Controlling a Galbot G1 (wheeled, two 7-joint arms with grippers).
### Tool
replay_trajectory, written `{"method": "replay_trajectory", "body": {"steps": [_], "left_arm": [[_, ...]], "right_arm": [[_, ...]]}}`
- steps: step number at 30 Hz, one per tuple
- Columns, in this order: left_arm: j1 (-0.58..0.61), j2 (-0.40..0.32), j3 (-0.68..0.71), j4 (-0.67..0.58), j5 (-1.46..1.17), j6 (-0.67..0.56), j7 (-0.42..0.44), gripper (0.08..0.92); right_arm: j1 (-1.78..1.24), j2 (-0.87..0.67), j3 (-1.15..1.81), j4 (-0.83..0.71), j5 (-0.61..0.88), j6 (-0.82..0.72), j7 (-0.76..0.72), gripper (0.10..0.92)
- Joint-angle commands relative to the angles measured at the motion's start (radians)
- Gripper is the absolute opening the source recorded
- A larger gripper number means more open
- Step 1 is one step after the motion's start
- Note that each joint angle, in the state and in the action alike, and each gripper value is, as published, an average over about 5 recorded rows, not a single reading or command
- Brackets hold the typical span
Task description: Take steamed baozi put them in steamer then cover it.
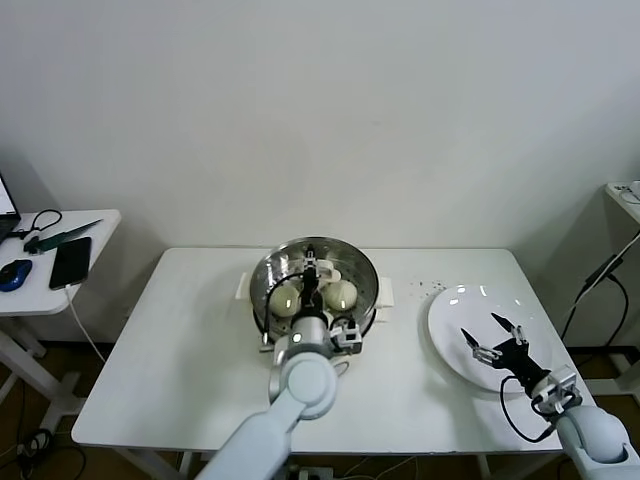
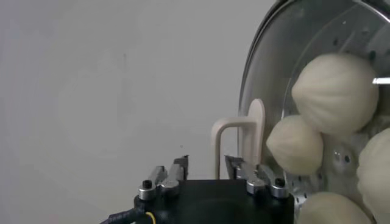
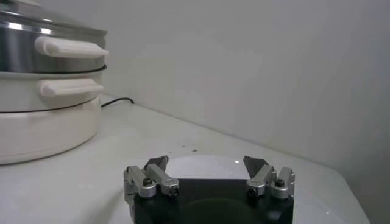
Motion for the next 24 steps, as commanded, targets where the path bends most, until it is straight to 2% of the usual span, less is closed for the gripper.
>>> {"method": "replay_trajectory", "body": {"steps": [1,9,13,18,24], "left_arm": [[0.045,0.048,-0.004,-0.161,-0.038,0.050,0.019,0.488],[0.134,0.114,-0.044,-0.299,-0.110,0.038,0.010,0.714],[0.193,0.171,-0.084,-0.345,-0.208,0.007,-0.050,0.804],[0.244,0.219,-0.175,-0.374,-0.379,-0.074,-0.186,0.822],[0.307,0.260,-0.359,-0.395,-0.720,-0.234,-0.356,0.823]], "right_arm": [[0.003,0.000,0.000,0.003,0.002,-0.011,0.001,0.823],[0.007,-0.002,0.004,0.017,0.010,-0.064,0.022,0.823],[0.013,-0.002,0.004,0.021,-0.003,-0.089,0.030,0.823],[0.021,0.005,0.007,0.038,0.006,-0.103,0.036,0.823],[0.024,0.015,0.015,0.054,0.036,-0.101,0.052,0.823]]}}
